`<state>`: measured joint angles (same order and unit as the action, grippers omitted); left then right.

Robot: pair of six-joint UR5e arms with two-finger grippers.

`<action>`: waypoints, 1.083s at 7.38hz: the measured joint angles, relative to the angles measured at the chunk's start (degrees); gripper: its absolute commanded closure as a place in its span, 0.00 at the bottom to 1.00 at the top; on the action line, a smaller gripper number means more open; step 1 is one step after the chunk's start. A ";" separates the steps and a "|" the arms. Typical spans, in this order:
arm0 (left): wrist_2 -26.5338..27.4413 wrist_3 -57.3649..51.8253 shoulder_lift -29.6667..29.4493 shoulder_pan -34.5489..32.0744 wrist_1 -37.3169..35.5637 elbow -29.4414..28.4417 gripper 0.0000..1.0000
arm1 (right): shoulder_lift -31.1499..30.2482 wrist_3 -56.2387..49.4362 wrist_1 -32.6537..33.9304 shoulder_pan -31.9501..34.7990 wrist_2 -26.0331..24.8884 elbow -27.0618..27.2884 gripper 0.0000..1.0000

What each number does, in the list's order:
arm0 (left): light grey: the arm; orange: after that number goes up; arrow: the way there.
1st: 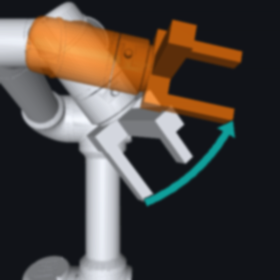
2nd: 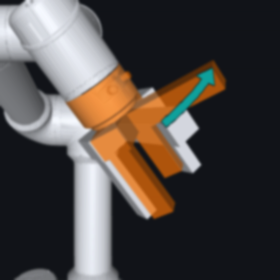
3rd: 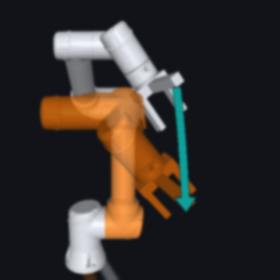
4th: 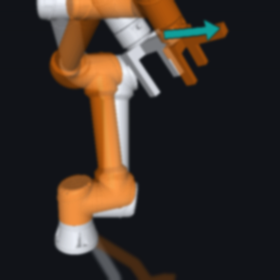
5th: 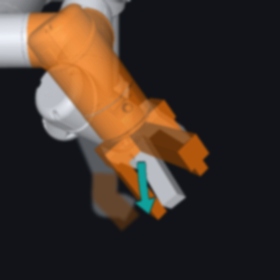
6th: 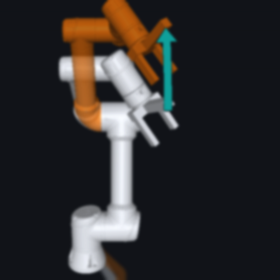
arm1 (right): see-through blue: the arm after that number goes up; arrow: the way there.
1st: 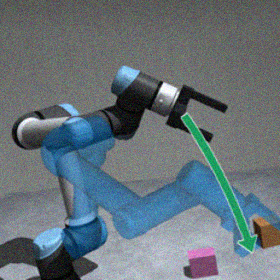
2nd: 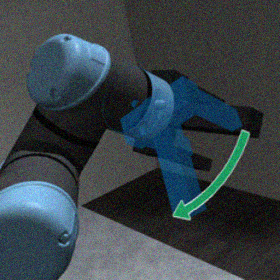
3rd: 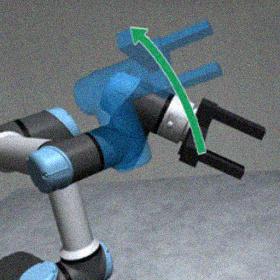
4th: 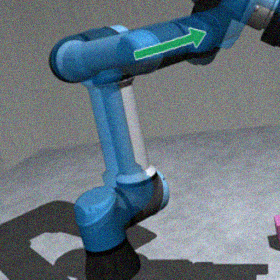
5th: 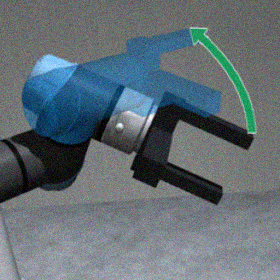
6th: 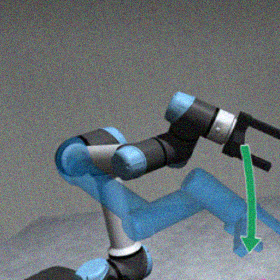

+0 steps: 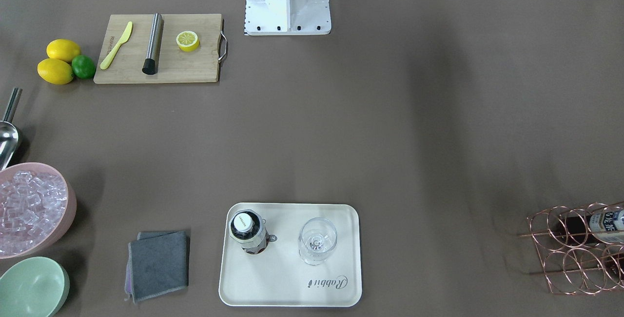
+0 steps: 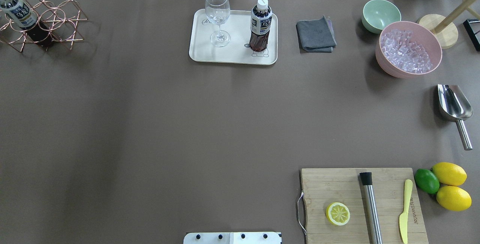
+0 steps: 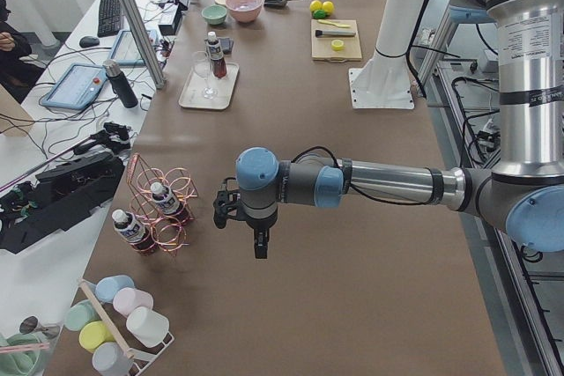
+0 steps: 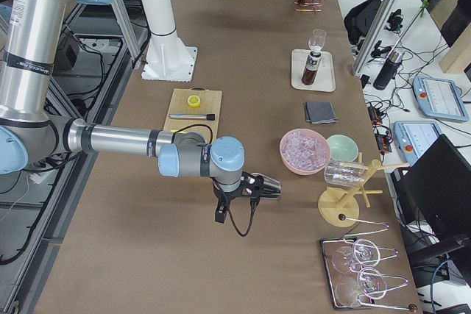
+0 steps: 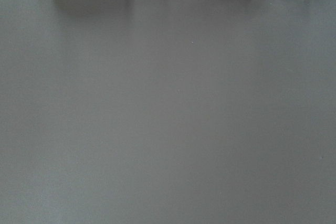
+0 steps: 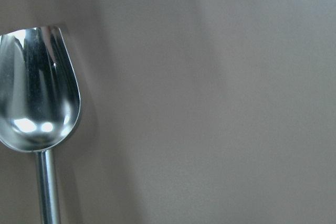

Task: Take tea from basket to plate

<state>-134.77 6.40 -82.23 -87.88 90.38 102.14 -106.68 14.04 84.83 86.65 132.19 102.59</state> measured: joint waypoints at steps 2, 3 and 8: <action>0.11 -0.19 0.40 0.12 0.08 0.25 0.02 | 0.49 -4.47 -0.02 -0.16 -0.43 0.10 0.00; 0.15 -0.72 0.57 0.14 0.31 0.26 0.02 | 0.86 -5.46 -0.11 -0.32 -0.50 0.07 0.00; 0.08 -2.72 1.10 0.16 0.68 0.10 0.02 | 1.19 -7.54 -0.73 -0.14 -1.13 -0.26 0.00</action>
<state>-134.69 3.67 -81.13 -87.71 91.06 102.24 -105.50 6.50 84.11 86.51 131.06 102.33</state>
